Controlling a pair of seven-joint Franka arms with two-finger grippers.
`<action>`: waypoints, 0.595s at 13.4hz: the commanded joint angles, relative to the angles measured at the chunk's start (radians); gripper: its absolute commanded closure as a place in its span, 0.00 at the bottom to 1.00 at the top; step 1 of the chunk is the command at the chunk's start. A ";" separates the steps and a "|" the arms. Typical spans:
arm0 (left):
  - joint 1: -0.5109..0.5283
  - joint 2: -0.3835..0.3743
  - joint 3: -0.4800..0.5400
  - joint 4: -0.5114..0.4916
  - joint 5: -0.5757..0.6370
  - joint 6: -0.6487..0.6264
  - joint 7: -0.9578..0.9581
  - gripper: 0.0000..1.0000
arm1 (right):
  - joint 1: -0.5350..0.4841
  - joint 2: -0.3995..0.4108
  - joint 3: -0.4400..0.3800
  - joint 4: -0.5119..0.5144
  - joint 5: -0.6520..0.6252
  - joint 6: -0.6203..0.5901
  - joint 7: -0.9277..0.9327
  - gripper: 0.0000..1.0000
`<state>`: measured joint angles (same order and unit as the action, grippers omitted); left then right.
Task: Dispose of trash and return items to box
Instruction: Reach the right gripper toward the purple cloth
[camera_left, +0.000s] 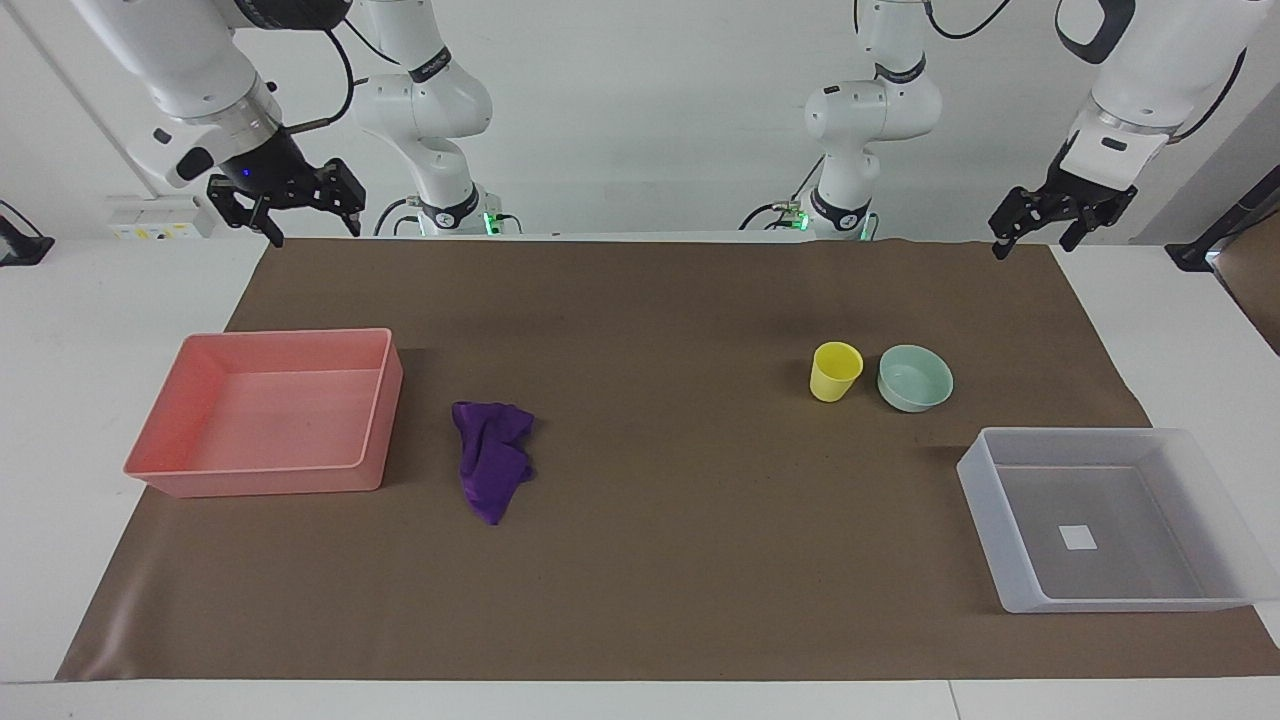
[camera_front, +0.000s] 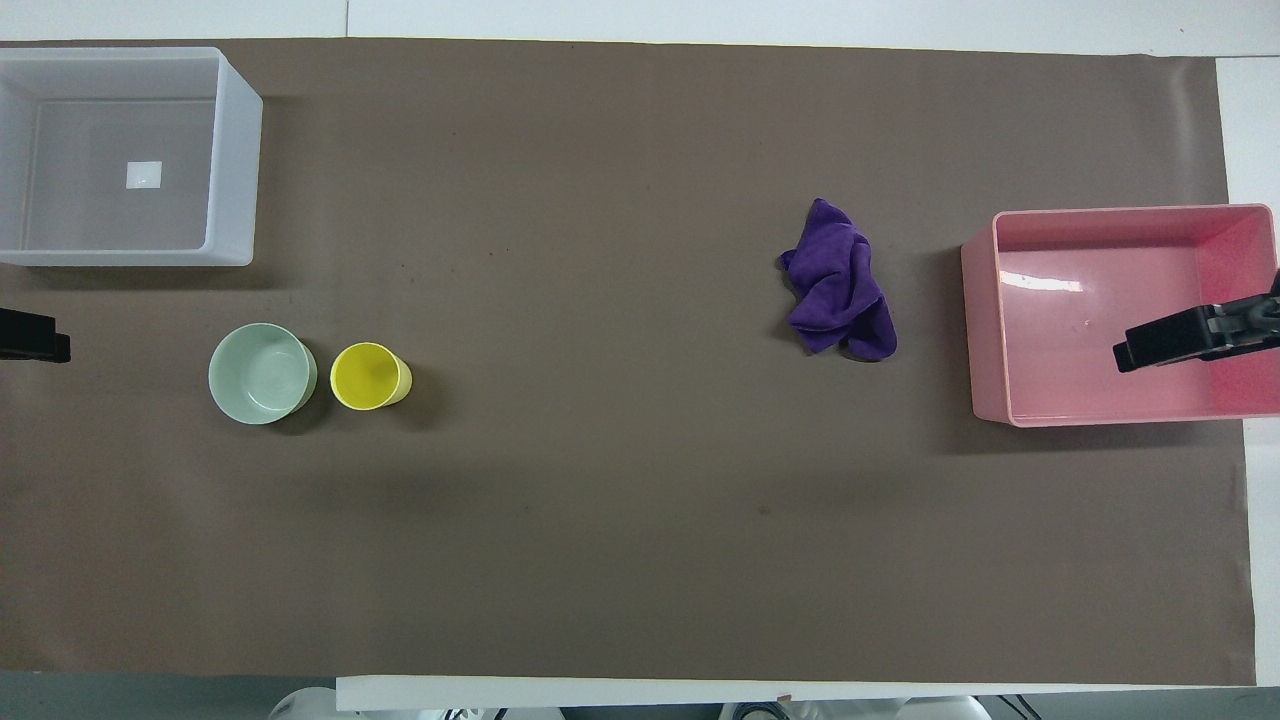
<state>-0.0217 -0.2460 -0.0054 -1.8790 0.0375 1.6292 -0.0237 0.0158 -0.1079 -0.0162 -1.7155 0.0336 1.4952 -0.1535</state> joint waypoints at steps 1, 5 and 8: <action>0.002 0.005 0.004 0.009 -0.008 -0.011 0.011 0.00 | 0.048 0.080 0.015 -0.026 0.012 0.103 -0.003 0.00; 0.000 -0.061 0.004 -0.219 -0.008 0.168 -0.004 0.00 | 0.144 0.181 0.018 -0.090 0.009 0.287 0.040 0.00; 0.003 -0.067 0.004 -0.360 -0.008 0.268 -0.005 0.00 | 0.173 0.255 0.019 -0.105 0.017 0.342 0.132 0.00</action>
<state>-0.0211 -0.2636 -0.0045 -2.1143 0.0375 1.8080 -0.0248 0.1814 0.1197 0.0010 -1.8033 0.0362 1.8013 -0.0607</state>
